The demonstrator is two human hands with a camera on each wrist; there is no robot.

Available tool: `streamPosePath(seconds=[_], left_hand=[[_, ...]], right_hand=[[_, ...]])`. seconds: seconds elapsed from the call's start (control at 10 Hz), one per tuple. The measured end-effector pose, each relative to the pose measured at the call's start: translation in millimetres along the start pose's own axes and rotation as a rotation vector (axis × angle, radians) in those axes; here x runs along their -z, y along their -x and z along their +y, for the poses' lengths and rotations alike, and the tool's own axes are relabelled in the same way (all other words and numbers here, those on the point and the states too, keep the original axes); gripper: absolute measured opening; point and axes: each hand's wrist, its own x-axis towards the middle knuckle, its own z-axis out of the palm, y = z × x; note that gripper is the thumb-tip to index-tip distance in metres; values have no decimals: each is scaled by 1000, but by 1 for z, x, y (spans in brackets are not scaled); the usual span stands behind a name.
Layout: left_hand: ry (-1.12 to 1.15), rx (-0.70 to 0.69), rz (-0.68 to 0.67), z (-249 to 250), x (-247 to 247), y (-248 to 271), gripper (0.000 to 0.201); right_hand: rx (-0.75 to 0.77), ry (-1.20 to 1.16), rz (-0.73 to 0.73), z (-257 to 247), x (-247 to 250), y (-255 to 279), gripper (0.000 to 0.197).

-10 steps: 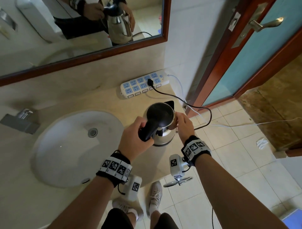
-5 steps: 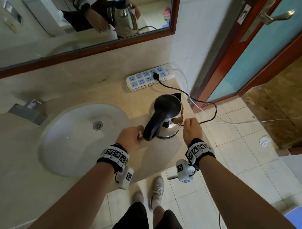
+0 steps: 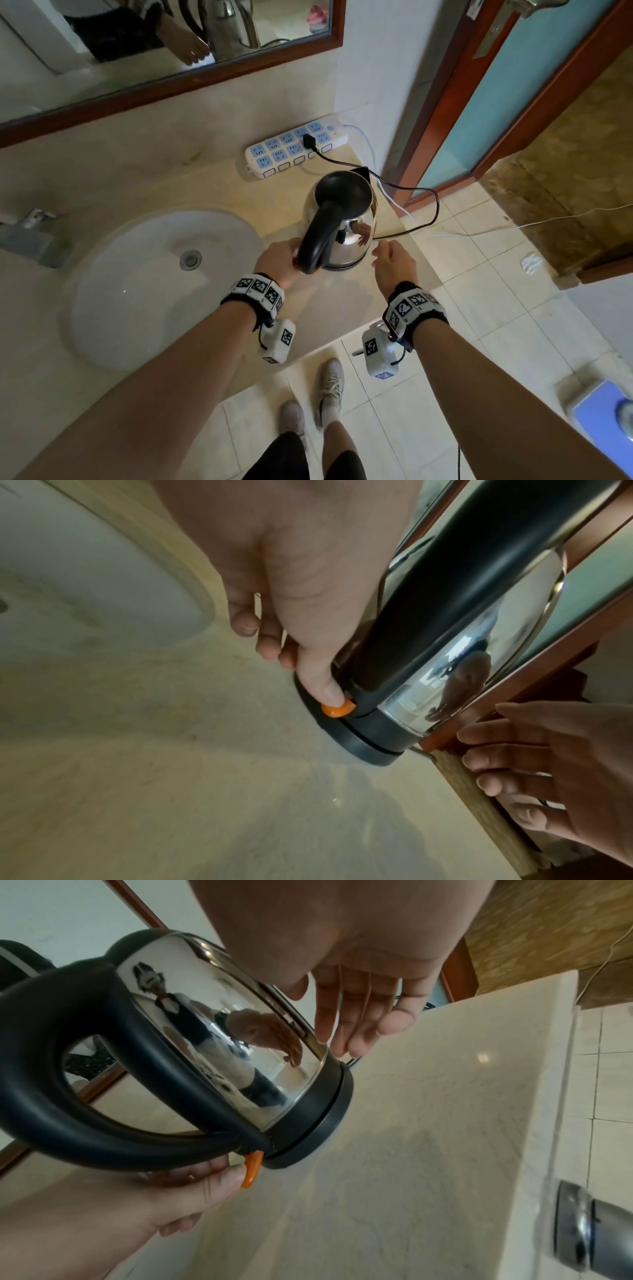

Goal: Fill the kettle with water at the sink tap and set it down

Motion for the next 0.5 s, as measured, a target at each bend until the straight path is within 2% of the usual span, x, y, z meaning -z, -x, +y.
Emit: streamPosePath(seconds=[0.1, 0.2, 0.4, 0.5], left_hand=[[23, -24, 19, 11, 13, 16, 13], [39, -21, 4, 18, 18, 27, 13], [-27, -66, -34, 25, 33, 41, 18], [-11, -107, -26, 19, 40, 44, 23]], right_hand=[[-10, -7, 12, 5, -3, 3, 42], [-23, 11, 18, 9, -5, 9, 40], [-71, 100, 19, 9, -7, 18, 23], [-81, 110, 29, 6, -5, 25, 20]])
